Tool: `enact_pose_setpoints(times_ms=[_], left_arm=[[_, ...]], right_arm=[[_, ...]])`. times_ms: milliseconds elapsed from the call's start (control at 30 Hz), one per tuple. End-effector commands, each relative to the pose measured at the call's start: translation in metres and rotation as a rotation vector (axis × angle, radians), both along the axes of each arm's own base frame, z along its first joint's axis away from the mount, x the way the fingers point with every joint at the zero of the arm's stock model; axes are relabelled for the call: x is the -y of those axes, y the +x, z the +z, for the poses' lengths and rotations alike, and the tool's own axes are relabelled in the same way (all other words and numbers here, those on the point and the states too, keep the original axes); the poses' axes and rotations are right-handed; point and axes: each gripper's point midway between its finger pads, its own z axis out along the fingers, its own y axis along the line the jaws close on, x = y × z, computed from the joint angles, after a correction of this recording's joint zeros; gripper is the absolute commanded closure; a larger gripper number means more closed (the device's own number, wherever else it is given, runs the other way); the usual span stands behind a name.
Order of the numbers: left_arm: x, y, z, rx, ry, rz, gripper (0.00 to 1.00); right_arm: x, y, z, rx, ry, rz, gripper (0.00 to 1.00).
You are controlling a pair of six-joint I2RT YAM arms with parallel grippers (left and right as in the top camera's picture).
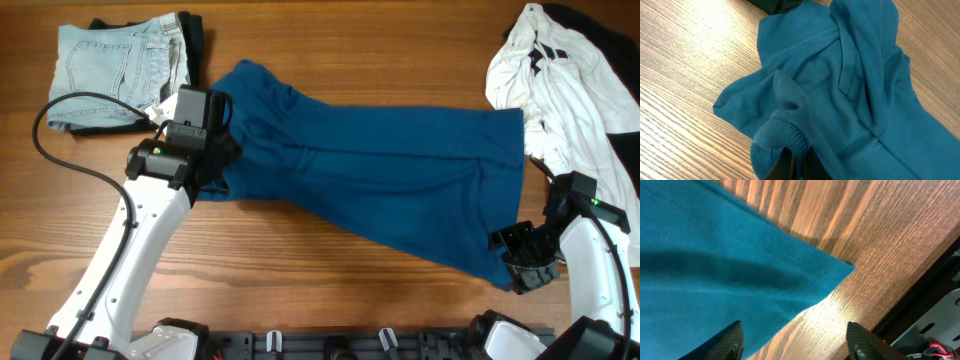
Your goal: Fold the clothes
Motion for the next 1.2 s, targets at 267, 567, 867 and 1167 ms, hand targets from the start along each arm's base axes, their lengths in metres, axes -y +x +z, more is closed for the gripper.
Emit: enact_pose_setpoints(times_ms=[267, 567, 867, 1167], left_arm=[[-0.005, 0.003, -0.001, 0.000, 0.028, 0.000, 0.96], [-0.005, 0.002, -0.002, -0.002, 0.028, 0.000, 0.96], [-0.005, 0.002, -0.002, -0.002, 0.028, 0.000, 0.96], [-0.004, 0.001, 0.000, 0.000, 0.019, -0.006, 0.96]], right_arm=[[-0.003, -0.014, -0.025, -0.059, -0.035, -0.044, 0.11], [-0.005, -0.004, -0.048, -0.041, -0.002, -0.014, 0.14], [-0.002, 0.016, -0.050, 0.056, 0.004, 0.082, 0.96], [0.022, 0.080, -0.003, 0.248, -0.057, 0.208, 0.96]])
